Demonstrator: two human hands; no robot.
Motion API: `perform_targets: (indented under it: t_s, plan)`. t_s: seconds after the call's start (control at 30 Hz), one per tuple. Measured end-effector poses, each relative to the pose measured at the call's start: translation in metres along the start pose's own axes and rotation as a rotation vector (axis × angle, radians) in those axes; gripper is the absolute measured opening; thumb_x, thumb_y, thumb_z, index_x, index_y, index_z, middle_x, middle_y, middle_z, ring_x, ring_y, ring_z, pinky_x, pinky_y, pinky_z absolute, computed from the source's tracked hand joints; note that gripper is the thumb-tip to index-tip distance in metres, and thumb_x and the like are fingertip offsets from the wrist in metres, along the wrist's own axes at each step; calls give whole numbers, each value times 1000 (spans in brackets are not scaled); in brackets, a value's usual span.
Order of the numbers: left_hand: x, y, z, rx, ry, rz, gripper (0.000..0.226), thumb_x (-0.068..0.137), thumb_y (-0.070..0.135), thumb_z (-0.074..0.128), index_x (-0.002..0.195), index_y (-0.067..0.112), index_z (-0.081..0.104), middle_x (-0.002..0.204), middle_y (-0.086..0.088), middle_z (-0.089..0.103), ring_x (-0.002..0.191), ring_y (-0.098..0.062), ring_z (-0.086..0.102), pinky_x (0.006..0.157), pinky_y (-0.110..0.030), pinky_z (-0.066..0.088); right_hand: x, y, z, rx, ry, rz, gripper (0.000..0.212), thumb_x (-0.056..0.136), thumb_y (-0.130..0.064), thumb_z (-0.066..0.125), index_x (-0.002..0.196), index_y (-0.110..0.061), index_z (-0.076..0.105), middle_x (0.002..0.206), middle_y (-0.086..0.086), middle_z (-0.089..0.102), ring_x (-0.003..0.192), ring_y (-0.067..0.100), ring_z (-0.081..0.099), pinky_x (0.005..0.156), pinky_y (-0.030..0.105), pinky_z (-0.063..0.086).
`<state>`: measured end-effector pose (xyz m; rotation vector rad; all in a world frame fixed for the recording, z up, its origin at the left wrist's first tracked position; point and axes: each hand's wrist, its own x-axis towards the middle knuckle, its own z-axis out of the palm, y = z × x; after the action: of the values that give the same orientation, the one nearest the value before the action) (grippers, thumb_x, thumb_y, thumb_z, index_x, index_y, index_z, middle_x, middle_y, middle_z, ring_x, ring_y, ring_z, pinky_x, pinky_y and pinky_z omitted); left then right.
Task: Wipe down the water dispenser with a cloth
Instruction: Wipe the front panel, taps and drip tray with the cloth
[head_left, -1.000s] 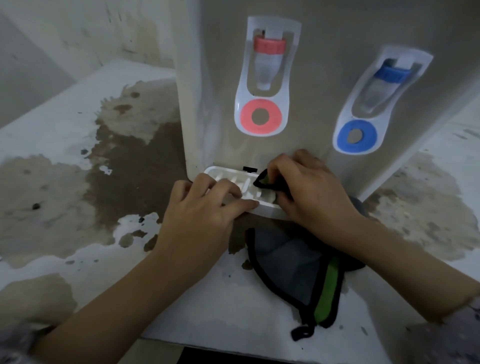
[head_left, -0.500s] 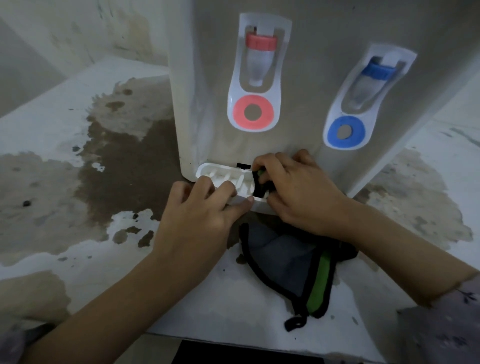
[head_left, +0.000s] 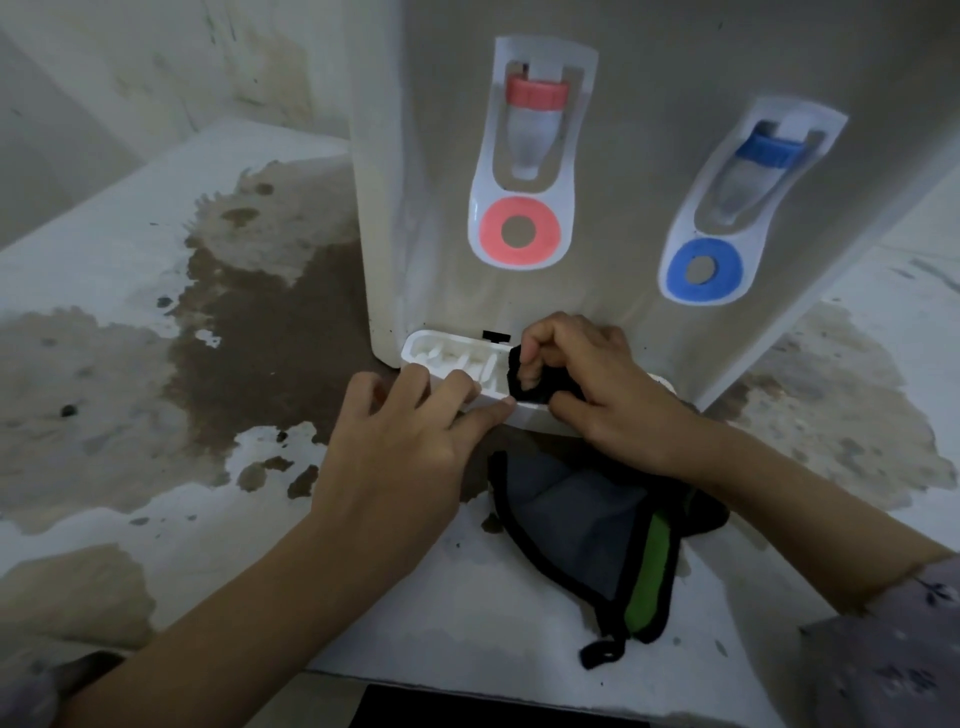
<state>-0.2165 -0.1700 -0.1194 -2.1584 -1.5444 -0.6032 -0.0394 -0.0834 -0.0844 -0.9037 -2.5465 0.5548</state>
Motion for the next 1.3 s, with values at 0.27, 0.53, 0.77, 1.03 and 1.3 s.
perform_targets:
  t_s: [0.27,0.53,0.77,1.03,1.3]
  plan:
    - [1,1,2,-35,-28,-20,47,77,12,38,113,23,66,95,0,65,78,-24,55,70,-34,26,-13,12,-13,-160,410,39,46,72,11,55,109,-16,49,89,-1,60,88,8,51,74,10,37]
    - [2,2,0,-55,-40,-44,46,69,10,52,110,24,67,94,-2,65,78,-25,55,69,-34,25,-8,15,-5,-397,227,-172,37,79,-20,51,115,-19,42,95,-5,69,92,17,54,83,29,34]
    - [3,4,0,-33,-41,-34,48,65,9,57,109,23,68,95,-3,66,76,-27,58,66,-37,40,4,12,-9,-693,42,-202,43,75,-22,37,115,-11,52,88,5,63,81,21,55,80,33,29]
    - [1,3,0,10,-6,-21,45,74,8,45,110,24,67,94,0,64,75,-24,54,69,-34,29,-7,12,-3,-241,58,-154,40,74,-4,50,110,-22,45,94,-11,65,94,6,46,79,23,25]
    - [1,2,-1,-9,-11,-29,49,74,9,41,113,24,66,96,1,64,76,-24,54,69,-35,26,-15,15,-3,-128,133,-167,34,78,-2,51,101,-26,42,94,-5,64,90,4,51,87,11,32]
